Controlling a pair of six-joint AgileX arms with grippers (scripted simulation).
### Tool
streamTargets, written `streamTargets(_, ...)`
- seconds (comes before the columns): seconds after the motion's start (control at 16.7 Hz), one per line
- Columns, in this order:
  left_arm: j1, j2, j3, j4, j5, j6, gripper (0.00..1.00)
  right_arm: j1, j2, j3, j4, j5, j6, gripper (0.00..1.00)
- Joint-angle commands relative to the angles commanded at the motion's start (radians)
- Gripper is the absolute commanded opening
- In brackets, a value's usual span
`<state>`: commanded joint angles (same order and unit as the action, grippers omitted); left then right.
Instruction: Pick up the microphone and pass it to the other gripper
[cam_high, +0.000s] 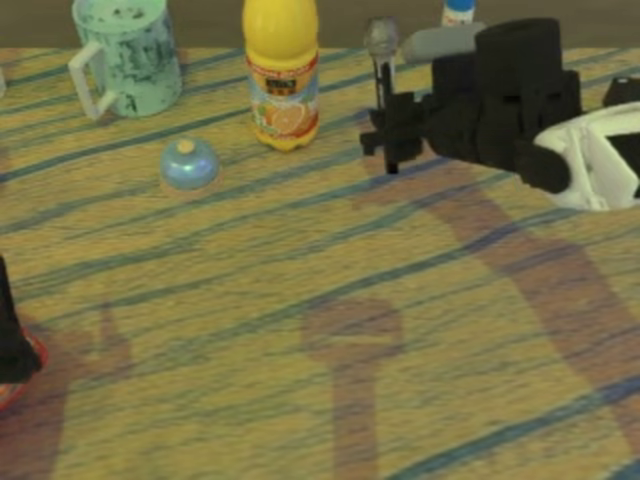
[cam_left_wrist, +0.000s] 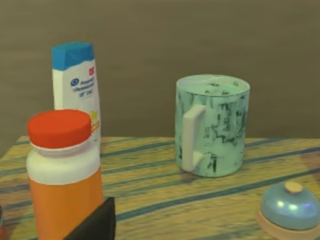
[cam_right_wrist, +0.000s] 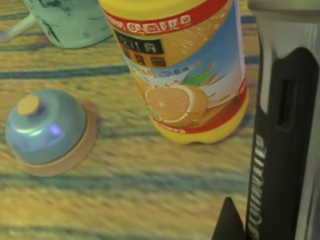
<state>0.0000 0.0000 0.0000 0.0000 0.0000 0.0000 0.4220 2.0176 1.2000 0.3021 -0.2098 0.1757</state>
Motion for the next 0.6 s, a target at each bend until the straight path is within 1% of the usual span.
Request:
streamTargets(0.18, 0.000, 0.000, 0.000, 0.000, 0.000, 0.000, 1.00, -0.002, -0.063, -0.077, 0.255, -0.062, -0.069, 0.00)
streamTargets(0.36, 0.000, 0.000, 0.000, 0.000, 0.000, 0.000, 1.00, -0.004, -0.123, -0.136, 0.435, -0.110, -0.125, 0.00)
streamTargets(0.48, 0.000, 0.000, 0.000, 0.000, 0.000, 0.000, 1.00, -0.005, -0.151, -0.159, 0.502, -0.131, -0.150, 0.00)
streamTargets(0.6, 0.000, 0.000, 0.000, 0.000, 0.000, 0.000, 1.00, -0.006, -0.162, -0.167, 0.526, -0.138, -0.159, 0.00)
